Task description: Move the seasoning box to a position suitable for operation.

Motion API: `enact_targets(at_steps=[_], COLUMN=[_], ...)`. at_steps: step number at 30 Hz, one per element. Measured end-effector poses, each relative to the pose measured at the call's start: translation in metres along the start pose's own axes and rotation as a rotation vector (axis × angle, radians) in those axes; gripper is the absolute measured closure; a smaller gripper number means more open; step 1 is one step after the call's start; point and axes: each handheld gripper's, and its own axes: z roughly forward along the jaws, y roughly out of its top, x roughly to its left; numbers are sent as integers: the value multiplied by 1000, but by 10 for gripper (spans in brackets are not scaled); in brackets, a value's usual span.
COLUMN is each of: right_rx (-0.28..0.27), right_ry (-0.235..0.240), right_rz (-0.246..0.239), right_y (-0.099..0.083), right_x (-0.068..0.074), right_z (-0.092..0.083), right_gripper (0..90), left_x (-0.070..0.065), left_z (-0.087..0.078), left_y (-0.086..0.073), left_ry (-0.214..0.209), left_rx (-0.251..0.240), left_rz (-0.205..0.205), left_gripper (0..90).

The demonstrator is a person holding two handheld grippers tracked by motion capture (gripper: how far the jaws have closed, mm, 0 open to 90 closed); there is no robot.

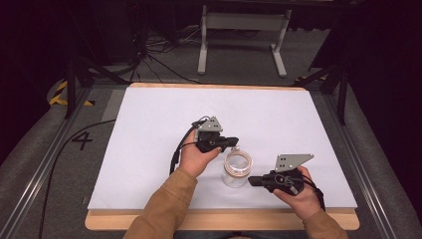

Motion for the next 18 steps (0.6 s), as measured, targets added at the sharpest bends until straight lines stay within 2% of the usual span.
enact_targets(at_steps=[6,8,13,15,18], right_rx=[-15,-24,-62,-82,-101], right_ry=[4,-1,-12,-2,-23], right_rz=[-1,-5,7,16,19], right_y=[5,7,15,19,23], right_x=[2,2,0,-3,-4], right_z=[1,1,1,2,1], right_gripper=[900,900,900,900,900], left_x=[1,2,2,2,2], left_z=[2,2,2,1,2], left_y=[-1,-1,-1,-1,-2], left_ry=[18,9,10,7,5], left_rx=[20,18,18,19,14], left_rz=[15,-1,-1,0,-4], left_gripper=[900,900,900,900,900])
